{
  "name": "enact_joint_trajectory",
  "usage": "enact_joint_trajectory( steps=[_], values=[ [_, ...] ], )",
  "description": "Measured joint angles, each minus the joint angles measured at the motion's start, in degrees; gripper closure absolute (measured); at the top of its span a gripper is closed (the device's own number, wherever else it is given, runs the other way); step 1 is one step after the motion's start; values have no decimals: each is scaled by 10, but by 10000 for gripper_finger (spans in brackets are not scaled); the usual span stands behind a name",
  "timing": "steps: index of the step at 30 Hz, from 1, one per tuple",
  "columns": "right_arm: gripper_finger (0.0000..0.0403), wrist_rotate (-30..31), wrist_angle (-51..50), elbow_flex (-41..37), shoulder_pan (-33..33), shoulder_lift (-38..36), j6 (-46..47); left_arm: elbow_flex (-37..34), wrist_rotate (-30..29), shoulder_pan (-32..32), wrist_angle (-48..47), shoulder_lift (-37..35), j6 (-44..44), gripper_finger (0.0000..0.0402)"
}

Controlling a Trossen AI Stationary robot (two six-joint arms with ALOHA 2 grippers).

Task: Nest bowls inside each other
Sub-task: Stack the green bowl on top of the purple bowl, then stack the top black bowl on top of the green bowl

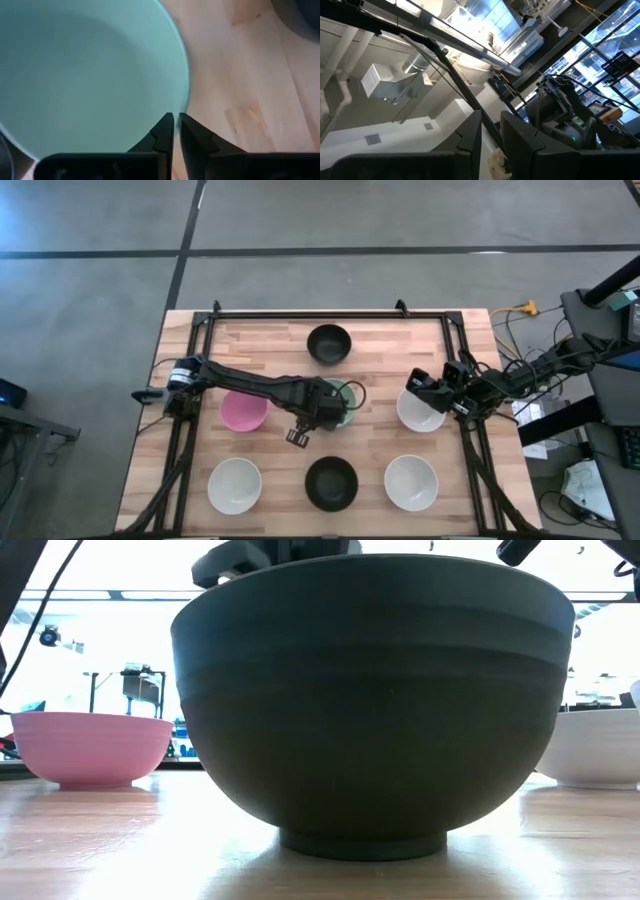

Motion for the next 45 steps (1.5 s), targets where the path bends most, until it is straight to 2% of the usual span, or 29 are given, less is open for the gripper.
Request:
enact_joint_trajectory(
  steps=[12, 16, 18, 22, 25, 28, 32, 35, 38, 45],
  values=[
    [335, 0, -3, 8, 0, 0, 2, 7, -48, 4, 16, -45, -45, 386],
    [335, 4, -19, 8, 0, 1, 3, 5, -33, 21, 48, -55, -83, 386],
    [335, 5, -32, 8, 0, 1, 9, 3, -11, 42, 43, -55, -115, 386],
    [335, 17, -84, 17, 0, 2, 24, -12, -6, 84, 46, -87, -164, 388],
    [335, 58, -182, 32, 0, 2, 34, -39, -2, 104, 84, -142, -164, 398],
    [335, 128, -352, 72, 0, 1, 47, -81, 17, 122, 103, -203, -164, 400],
    [335, 214, -721, 185, -16, 11, 114, -156, 46, 138, 125, -296, -180, 400],
    [335, 221, -922, 275, -54, 48, 131, -223, 74, 137, 174, -364, -209, 400],
    [335, 196, -957, 344, -107, 93, 44, -288, 94, 137, 249, -424, -225, 400],
    [335, 54, -930, 460, -259, 237, -173, -402, 92, 142, 402, -524, -266, 401]
  ],
)
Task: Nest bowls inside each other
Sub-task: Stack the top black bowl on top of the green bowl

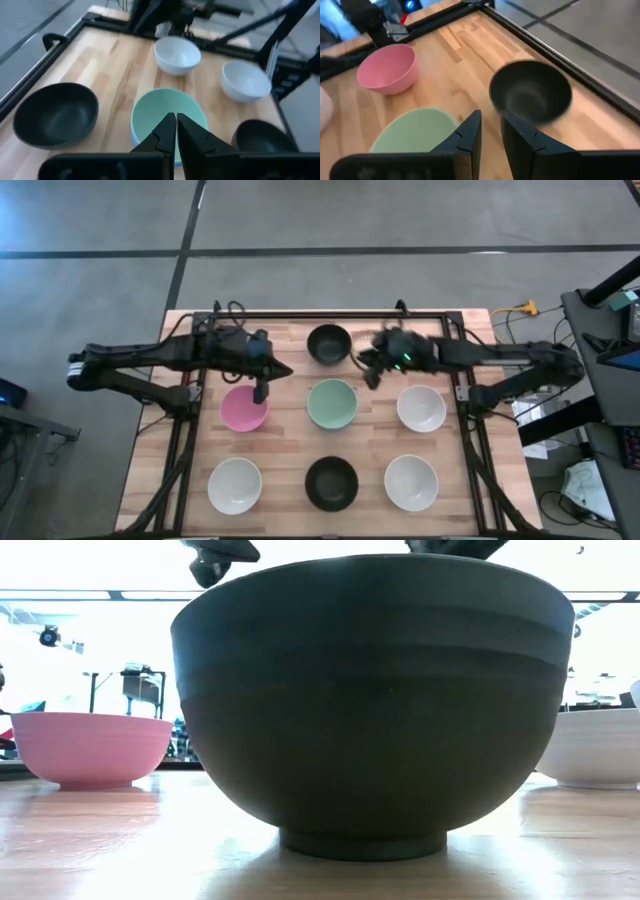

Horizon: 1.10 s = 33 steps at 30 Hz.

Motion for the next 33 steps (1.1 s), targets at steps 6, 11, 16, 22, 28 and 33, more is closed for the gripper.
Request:
enact_joint_trajectory(
  steps=[6, 11, 16, 22, 28, 33],
  values=[
    [328, -136, -25, 89, -101, 121, -188, -42, -1, 2, 11, -53, -28, 401],
    [288, -144, -106, 169, -123, 210, -438, -69, -1, 2, 14, -90, -48, 401],
    [234, -140, -176, 246, -126, 289, -546, -89, -1, 2, 11, -110, -52, 401],
    [198, -139, -291, 319, -126, 365, -566, -98, -1, 2, 12, -128, -64, 401],
    [201, -129, -300, 332, -126, 417, -567, -106, -1, 2, 11, -139, -65, 401],
    [227, -105, -301, 341, -126, 452, -534, -105, -1, 2, 12, -140, -65, 401]
  ],
)
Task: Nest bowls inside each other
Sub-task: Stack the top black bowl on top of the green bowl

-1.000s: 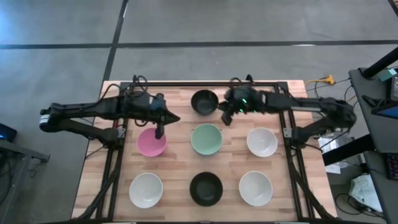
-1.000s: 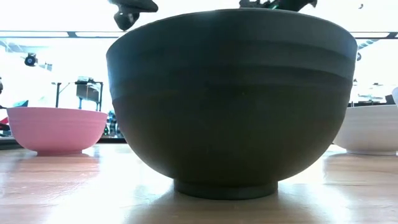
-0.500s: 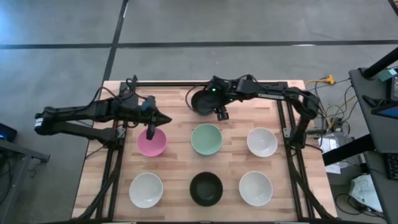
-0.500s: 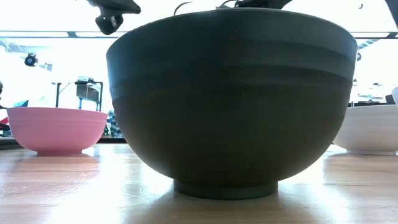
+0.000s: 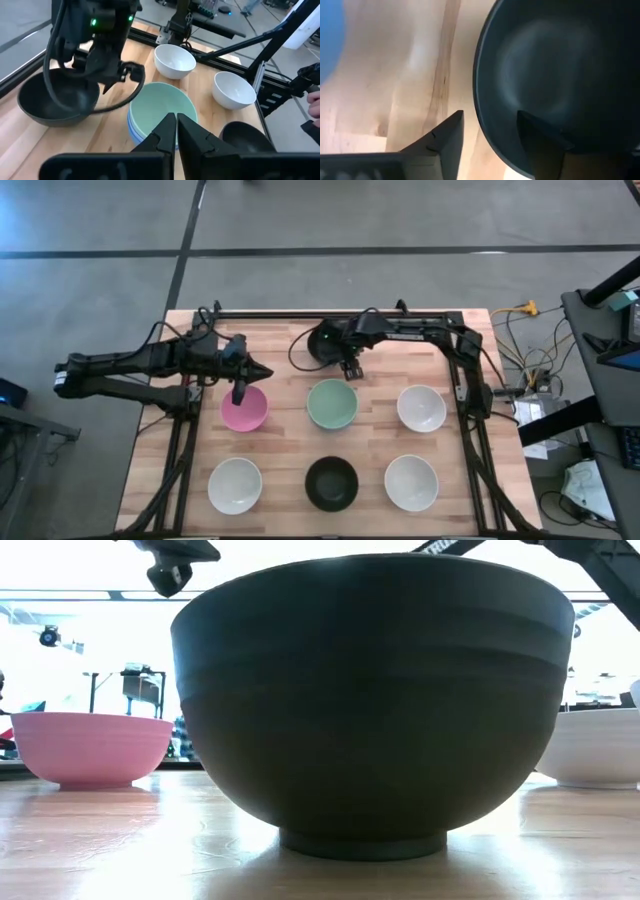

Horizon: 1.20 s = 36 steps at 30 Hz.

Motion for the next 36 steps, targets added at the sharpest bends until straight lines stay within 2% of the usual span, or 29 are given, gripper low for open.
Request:
enact_joint_trajectory(
  steps=[3, 9, 14, 19, 21, 25, 27, 32, 36],
  values=[
    [268, 1, -15, 5, -1, 10, 22, 0, 0, 0, 2, 2, 0, 401],
    [381, 1, -19, 7, -1, -14, 52, -2, 0, 0, 1, 7, 1, 401],
    [391, 2, -35, 7, -1, -58, 60, -2, 0, 0, 24, 18, 2, 401],
    [392, -14, -65, 7, -2, -128, 119, 1, 0, 0, 43, 29, 2, 401],
    [393, -52, -76, 4, -2, -162, 156, 2, 0, 0, 46, 31, 2, 401],
    [393, -199, -59, -15, 6, -232, 257, 0, 0, 0, 47, 30, 2, 401],
    [393, -237, -34, -27, 23, -261, 304, -1, 0, 0, 47, 29, 2, 401],
    [393, -215, 29, -54, 92, -294, 353, 1, 0, 0, 47, 26, 2, 401],
    [394, -132, 23, -52, 152, -275, 362, 3, 0, 0, 47, 19, 1, 401]
  ],
)
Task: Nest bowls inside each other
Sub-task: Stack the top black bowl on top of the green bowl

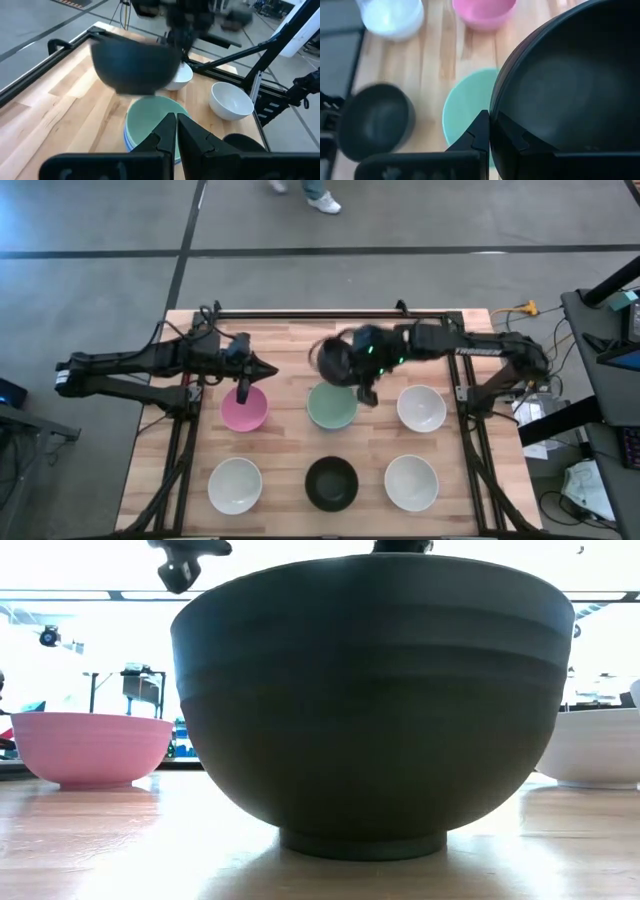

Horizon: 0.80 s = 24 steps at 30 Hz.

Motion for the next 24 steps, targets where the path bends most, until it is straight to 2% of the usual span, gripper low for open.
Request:
enact_joint_trajectory(
  steps=[8, 16, 24],
  values=[
    [394, 74, -9, 2, 60, 59, 12, 0, -1, 0, -2, -33, -14, 401],
    [394, 55, -17, 4, 67, 76, 25, -2, -22, 0, -1, -63, -30, 401],
    [394, 52, -23, 59, 103, 68, 21, -2, -42, 0, -1, -75, -31, 401]
  ],
)
